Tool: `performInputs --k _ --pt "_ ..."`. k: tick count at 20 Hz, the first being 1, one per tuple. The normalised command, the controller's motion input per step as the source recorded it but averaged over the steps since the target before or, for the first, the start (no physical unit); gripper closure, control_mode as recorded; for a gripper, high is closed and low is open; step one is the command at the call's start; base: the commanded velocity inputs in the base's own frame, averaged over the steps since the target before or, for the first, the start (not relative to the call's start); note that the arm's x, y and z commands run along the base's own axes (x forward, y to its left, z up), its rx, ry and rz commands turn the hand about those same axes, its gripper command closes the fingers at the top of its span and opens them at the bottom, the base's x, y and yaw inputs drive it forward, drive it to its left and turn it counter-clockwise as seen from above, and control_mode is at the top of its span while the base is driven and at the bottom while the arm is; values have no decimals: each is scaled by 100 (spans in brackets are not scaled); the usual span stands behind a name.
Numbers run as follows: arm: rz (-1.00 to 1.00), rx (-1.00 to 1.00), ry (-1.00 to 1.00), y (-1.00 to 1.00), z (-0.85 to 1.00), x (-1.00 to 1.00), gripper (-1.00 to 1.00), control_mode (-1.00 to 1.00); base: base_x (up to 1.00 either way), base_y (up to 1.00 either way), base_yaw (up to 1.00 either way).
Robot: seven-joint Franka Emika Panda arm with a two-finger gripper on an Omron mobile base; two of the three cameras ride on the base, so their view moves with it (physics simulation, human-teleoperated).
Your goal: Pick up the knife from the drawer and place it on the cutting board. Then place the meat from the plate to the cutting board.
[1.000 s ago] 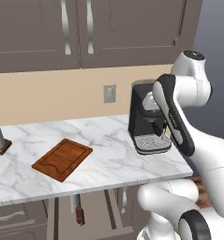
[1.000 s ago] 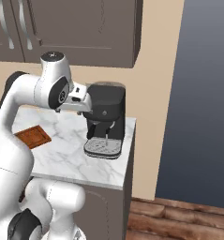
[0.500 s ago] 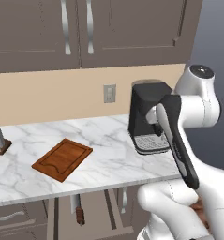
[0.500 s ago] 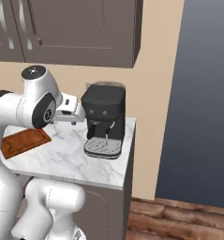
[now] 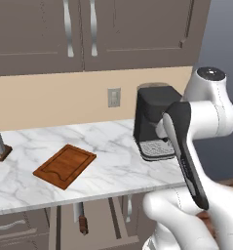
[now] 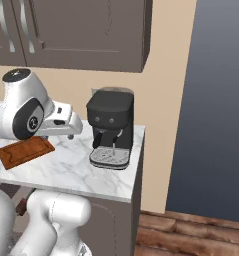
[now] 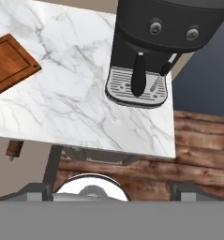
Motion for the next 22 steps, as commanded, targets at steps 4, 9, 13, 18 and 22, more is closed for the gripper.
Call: performInputs --k 4,9,13,18,22 --pt "13 9 0 0 0 -13 -100 -100 0 0 0" --pt "10 4 0 11 -2 -3 -100 100 0 0 3" --pt "0 0 0 0 0 0 -100 100 -8 3 10" --pt "0 0 0 0 0 0 -100 100 -63 -42 13" --pt "0 0 0 0 0 0 -100 100 -29 -70 16"
